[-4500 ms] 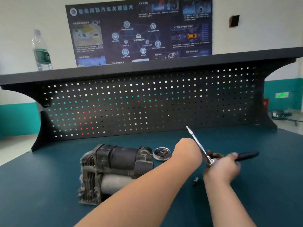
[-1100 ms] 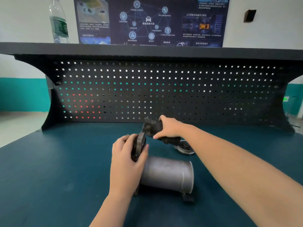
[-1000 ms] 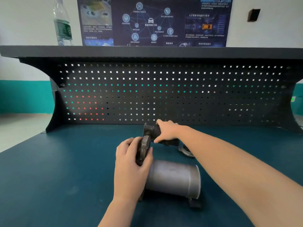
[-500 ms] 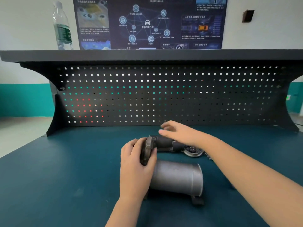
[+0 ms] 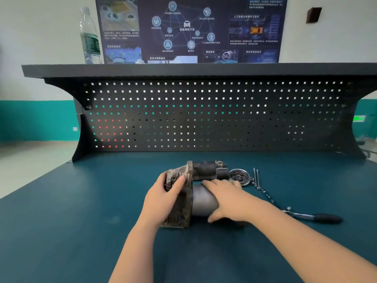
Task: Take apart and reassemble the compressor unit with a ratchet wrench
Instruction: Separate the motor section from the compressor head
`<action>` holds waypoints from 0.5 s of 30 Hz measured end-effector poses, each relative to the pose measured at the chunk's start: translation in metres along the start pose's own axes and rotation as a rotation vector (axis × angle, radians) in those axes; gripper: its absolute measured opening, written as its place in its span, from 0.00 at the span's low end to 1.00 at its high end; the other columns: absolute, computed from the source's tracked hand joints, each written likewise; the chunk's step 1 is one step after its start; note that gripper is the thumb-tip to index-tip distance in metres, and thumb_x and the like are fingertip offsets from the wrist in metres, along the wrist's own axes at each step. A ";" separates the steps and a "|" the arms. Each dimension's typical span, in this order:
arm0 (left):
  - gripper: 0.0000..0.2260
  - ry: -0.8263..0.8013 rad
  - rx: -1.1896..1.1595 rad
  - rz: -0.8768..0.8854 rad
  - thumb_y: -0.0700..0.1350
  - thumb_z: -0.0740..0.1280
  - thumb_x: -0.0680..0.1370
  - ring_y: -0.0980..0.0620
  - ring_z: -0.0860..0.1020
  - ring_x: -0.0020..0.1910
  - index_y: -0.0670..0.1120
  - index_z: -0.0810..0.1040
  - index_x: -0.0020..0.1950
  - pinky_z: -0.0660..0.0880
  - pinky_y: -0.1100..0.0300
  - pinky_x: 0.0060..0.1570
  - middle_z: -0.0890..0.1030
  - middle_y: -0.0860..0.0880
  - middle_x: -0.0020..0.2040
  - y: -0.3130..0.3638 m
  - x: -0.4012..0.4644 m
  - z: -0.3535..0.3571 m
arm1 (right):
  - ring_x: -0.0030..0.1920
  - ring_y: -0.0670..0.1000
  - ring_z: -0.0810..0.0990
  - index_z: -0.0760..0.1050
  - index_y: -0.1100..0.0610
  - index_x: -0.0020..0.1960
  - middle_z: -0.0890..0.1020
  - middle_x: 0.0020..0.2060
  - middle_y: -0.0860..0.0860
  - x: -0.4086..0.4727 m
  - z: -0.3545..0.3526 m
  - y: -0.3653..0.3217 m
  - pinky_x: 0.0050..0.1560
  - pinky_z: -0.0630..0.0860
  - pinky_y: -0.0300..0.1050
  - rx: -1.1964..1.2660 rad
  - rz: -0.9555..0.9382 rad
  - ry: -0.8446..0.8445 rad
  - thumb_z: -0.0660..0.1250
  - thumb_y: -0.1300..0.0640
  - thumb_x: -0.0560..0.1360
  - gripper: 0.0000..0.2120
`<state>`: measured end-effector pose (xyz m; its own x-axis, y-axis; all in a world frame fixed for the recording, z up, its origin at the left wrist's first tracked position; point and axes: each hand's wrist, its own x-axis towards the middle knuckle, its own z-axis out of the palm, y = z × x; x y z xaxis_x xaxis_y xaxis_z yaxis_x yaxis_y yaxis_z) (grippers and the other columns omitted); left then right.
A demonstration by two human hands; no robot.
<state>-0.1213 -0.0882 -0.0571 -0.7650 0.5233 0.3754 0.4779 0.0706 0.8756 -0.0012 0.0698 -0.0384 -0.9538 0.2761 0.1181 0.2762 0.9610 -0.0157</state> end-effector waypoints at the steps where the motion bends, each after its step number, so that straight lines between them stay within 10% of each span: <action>1: 0.15 0.013 -0.015 -0.012 0.66 0.61 0.72 0.66 0.75 0.51 0.62 0.75 0.53 0.69 0.67 0.46 0.79 0.66 0.48 0.000 -0.003 -0.002 | 0.69 0.52 0.63 0.55 0.47 0.75 0.67 0.68 0.46 0.004 0.001 0.004 0.64 0.58 0.56 0.023 -0.009 0.005 0.73 0.38 0.63 0.47; 8: 0.18 0.167 -0.096 -0.086 0.61 0.55 0.77 0.50 0.79 0.50 0.52 0.80 0.44 0.73 0.51 0.56 0.83 0.52 0.46 -0.001 -0.027 -0.030 | 0.76 0.53 0.52 0.58 0.41 0.74 0.58 0.75 0.46 0.005 0.014 -0.017 0.71 0.50 0.61 0.100 0.226 0.236 0.67 0.50 0.75 0.32; 12: 0.20 0.172 -0.012 -0.057 0.62 0.56 0.73 0.42 0.79 0.45 0.48 0.78 0.37 0.74 0.47 0.54 0.83 0.43 0.41 0.011 -0.055 -0.042 | 0.51 0.28 0.75 0.76 0.44 0.50 0.79 0.51 0.37 -0.018 0.011 -0.050 0.48 0.69 0.23 1.112 0.284 0.529 0.63 0.50 0.78 0.04; 15: 0.20 0.160 0.073 -0.064 0.61 0.55 0.78 0.56 0.75 0.36 0.49 0.74 0.34 0.72 0.61 0.44 0.79 0.51 0.33 0.022 -0.082 -0.037 | 0.46 0.22 0.72 0.72 0.46 0.57 0.76 0.49 0.33 -0.025 0.001 -0.072 0.44 0.66 0.17 1.338 0.134 0.428 0.62 0.40 0.74 0.15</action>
<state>-0.0641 -0.1605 -0.0574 -0.8511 0.3745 0.3679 0.4515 0.1645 0.8770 0.0027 -0.0067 -0.0417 -0.7540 0.5709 0.3248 -0.1889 0.2851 -0.9397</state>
